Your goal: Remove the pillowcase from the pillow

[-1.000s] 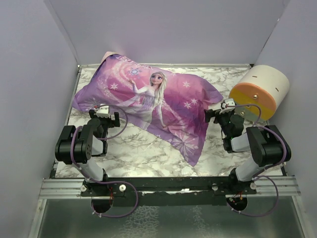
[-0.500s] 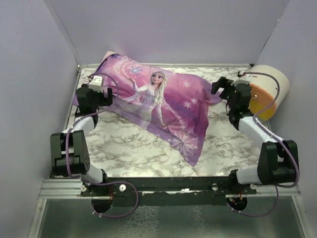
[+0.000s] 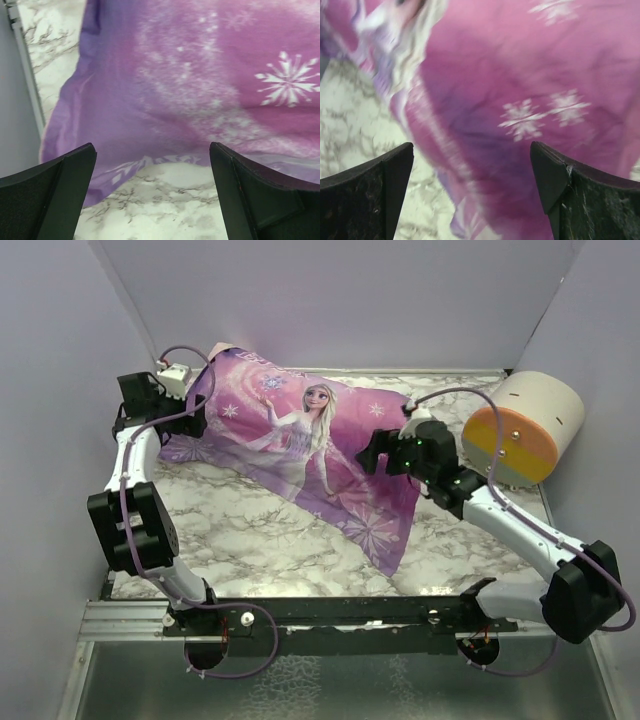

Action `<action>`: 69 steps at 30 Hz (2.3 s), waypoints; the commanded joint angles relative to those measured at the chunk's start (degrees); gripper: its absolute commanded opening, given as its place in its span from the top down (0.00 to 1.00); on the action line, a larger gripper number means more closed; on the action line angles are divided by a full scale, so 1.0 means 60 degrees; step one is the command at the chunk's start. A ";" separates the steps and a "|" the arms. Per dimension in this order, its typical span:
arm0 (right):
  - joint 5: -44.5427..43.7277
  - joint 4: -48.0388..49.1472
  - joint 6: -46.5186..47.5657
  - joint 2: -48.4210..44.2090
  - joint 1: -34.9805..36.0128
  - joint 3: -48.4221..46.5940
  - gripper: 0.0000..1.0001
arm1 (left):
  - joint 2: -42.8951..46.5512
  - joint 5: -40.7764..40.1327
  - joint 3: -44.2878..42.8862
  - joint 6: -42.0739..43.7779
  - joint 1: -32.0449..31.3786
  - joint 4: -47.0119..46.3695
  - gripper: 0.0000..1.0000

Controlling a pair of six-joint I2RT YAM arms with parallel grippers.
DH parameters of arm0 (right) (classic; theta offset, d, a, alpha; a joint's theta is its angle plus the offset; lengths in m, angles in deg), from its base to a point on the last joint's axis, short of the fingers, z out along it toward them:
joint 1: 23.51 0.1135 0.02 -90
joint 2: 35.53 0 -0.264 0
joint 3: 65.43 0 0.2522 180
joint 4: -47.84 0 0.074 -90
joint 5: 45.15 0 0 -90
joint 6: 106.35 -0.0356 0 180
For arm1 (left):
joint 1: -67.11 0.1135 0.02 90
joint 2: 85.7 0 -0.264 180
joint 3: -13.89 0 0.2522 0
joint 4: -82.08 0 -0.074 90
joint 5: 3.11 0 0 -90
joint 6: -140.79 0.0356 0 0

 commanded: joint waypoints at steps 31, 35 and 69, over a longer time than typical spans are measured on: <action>-0.3730 -0.3113 -0.2660 0.1743 0.4424 0.1368 0.62 | -0.2035 -0.0544 -0.0366 0.3536 0.0795 0.2058 0.96; -0.4303 -0.3771 -0.2694 0.0956 0.4433 0.0953 0.96 | -0.1607 -0.0057 -0.0919 0.3706 0.0912 0.3420 1.00; -0.5035 -0.9571 -0.1809 -0.3612 0.4433 -0.6323 0.99 | 0.6221 -0.1334 -0.4243 0.2348 0.1974 0.6280 1.00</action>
